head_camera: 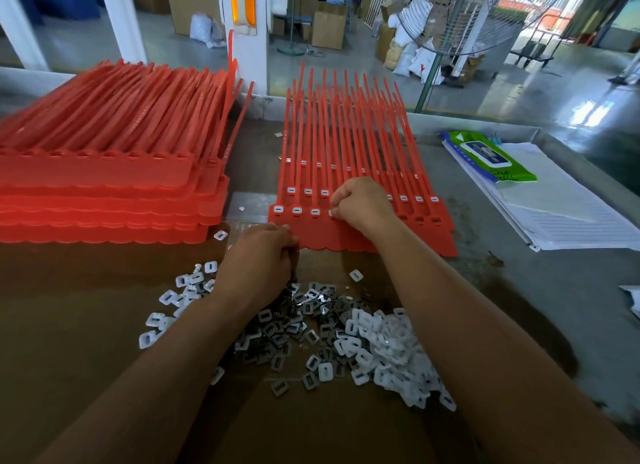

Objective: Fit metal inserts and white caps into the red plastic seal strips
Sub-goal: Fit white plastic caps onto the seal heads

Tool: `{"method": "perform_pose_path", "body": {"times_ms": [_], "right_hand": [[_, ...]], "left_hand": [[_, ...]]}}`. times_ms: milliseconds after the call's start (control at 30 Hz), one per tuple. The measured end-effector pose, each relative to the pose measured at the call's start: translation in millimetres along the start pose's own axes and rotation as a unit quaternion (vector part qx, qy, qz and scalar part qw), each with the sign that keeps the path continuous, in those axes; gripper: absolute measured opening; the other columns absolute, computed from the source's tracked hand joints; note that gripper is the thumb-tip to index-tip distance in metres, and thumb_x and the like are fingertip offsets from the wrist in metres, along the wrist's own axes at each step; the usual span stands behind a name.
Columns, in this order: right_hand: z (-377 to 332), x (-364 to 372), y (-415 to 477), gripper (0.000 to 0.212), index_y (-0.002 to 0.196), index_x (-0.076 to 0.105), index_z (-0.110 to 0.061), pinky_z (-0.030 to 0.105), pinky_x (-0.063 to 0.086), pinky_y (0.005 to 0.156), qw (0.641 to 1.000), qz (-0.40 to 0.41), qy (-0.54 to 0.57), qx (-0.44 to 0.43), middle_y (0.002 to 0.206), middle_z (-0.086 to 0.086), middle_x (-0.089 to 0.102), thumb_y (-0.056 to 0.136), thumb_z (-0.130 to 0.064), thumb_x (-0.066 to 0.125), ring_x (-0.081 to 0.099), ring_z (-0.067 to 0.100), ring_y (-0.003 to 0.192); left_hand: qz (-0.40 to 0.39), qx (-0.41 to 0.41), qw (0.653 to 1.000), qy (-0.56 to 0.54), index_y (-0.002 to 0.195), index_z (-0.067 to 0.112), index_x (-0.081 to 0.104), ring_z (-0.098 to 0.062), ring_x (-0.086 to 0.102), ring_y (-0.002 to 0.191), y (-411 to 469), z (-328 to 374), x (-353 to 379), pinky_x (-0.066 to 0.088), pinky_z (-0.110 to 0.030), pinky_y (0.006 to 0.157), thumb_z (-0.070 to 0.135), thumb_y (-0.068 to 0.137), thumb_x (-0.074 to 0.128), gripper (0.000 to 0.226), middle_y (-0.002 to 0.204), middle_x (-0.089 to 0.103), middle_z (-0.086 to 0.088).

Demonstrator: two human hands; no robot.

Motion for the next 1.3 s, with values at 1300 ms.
{"method": "perform_pose_path", "body": {"times_ms": [1300], "right_hand": [[21.4,-47.9,-62.0,0.007,0.082,0.065,-0.017,0.016,0.044,0.071,0.987,-0.104,0.064,-0.101,0.08,-0.011,0.064,0.082,-0.01,0.065,0.06,0.003,0.077]], "left_hand": [[-0.021,-0.009,1.0,0.018,0.11,0.01,0.065,-0.018,0.049,0.119,3.0,-5.8,4.8,0.03,-0.028,0.103,0.0,0.082,0.046,0.034,0.126,0.057,-0.007]]}}
Point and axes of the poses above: each hand's wrist, its own y-axis towards the middle knuckle, its own x-axis out of the palm, z = x × y, the point moved 2 cm from there along y, towards the middle knuckle
